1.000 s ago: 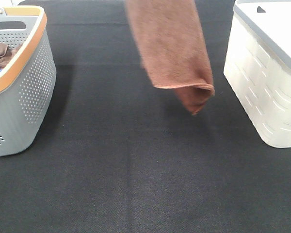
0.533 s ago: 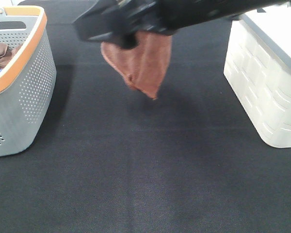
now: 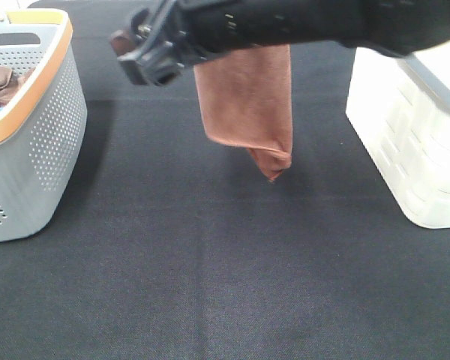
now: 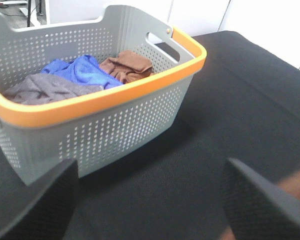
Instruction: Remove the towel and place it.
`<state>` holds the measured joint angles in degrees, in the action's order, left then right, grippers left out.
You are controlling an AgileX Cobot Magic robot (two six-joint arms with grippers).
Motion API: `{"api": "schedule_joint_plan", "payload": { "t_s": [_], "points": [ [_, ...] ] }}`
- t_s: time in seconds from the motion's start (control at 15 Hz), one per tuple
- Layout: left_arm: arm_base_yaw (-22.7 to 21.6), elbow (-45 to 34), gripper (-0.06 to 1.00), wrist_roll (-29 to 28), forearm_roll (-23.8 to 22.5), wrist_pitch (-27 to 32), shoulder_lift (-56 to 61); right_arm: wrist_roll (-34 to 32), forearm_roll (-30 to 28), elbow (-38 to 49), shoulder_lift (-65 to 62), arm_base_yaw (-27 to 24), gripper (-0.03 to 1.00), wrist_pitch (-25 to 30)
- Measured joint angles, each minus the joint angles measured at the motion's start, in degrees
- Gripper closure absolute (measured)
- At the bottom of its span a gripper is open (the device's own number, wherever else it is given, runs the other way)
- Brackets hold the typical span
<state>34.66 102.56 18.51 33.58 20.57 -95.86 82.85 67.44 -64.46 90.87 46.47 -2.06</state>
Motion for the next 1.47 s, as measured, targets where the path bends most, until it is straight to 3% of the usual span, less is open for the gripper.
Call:
{"api": "schedule_joint_plan", "payload": {
  "t_s": [0.13, 0.33, 0.6, 0.87, 1.0, 1.2, 1.47],
  "points": [
    [0.00, 0.00, 0.94, 0.00, -0.17, 0.34, 0.00, -1.20, 0.17, -1.38, 2.35, 0.00, 0.23, -1.03],
    [0.00, 0.00, 0.94, 0.00, -3.32, 0.69, 0.00, -6.70, 1.49, -0.52, 2.81, 0.00, 0.23, -6.76],
    [0.00, 0.00, 0.94, 0.00, -6.25, 0.69, 0.00, -7.79, 10.77, 2.69, 2.81, 0.00, 0.23, -25.55],
    [0.00, 0.00, 0.94, 0.00, -7.16, 0.86, 0.00, 4.64, 25.55, 2.69, 2.81, 0.00, 0.23, -40.11],
    [0.00, 0.00, 0.94, 0.00, -7.45, 0.86, 0.00, 9.40, 29.97, 2.69, 2.81, 0.00, 0.23, -44.75],
    [0.00, 0.00, 0.94, 0.00, -8.77, 0.52, 0.00, 17.19, 32.31, 2.69, 2.81, 0.00, 0.23, -46.93],
    [0.00, 0.00, 0.94, 0.00, -9.05, 0.74, 0.00, 20.57, 32.72, 2.69, 2.81, 0.00, 0.23, -46.93]
  ]
}}
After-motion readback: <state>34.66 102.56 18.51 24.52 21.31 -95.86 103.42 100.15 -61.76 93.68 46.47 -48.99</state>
